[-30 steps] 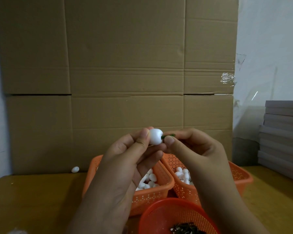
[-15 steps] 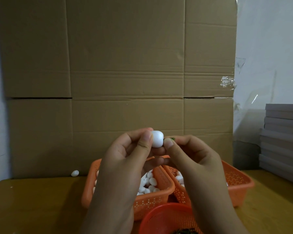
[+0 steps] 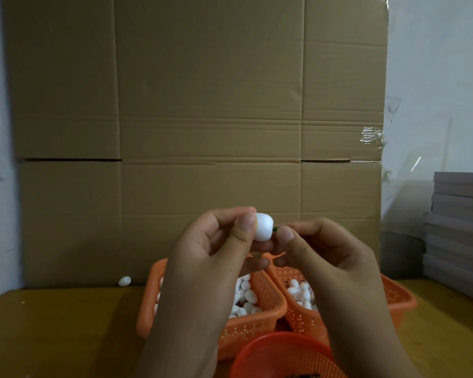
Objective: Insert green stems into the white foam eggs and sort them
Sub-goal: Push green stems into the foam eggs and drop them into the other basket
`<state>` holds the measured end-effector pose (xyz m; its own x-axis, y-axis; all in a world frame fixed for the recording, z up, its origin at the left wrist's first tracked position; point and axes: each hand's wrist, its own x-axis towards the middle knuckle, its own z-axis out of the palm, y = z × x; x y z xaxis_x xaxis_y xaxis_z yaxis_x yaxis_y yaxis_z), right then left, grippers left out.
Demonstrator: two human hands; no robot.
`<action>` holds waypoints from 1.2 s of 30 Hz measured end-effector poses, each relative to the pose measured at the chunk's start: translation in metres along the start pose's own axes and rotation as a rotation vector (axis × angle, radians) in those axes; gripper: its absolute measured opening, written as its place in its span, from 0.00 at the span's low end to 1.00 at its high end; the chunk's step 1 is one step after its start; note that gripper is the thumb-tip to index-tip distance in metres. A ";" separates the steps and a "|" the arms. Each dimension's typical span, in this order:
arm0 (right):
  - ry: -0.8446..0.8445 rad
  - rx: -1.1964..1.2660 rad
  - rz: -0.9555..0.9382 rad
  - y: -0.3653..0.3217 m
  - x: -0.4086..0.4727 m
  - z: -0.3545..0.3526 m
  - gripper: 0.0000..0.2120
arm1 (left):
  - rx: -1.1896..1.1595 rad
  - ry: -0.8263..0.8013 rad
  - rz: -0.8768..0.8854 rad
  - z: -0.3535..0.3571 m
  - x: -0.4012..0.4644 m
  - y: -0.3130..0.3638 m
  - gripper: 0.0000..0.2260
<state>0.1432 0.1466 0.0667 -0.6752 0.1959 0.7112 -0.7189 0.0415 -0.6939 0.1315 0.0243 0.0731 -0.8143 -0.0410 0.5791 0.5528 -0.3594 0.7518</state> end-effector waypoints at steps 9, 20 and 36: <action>-0.004 0.058 0.022 0.002 -0.002 0.002 0.08 | 0.026 0.012 0.060 0.003 0.001 -0.003 0.12; -0.016 -0.004 0.044 0.002 0.003 -0.004 0.10 | 0.025 -0.049 -0.034 -0.002 0.004 -0.008 0.12; -0.166 -0.011 0.256 0.013 0.014 -0.019 0.14 | 0.072 -0.212 -0.064 -0.023 0.014 -0.008 0.16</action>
<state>0.1274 0.1689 0.0653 -0.8525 0.0387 0.5214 -0.5209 0.0218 -0.8533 0.1119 0.0049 0.0682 -0.7966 0.1795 0.5772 0.5188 -0.2872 0.8052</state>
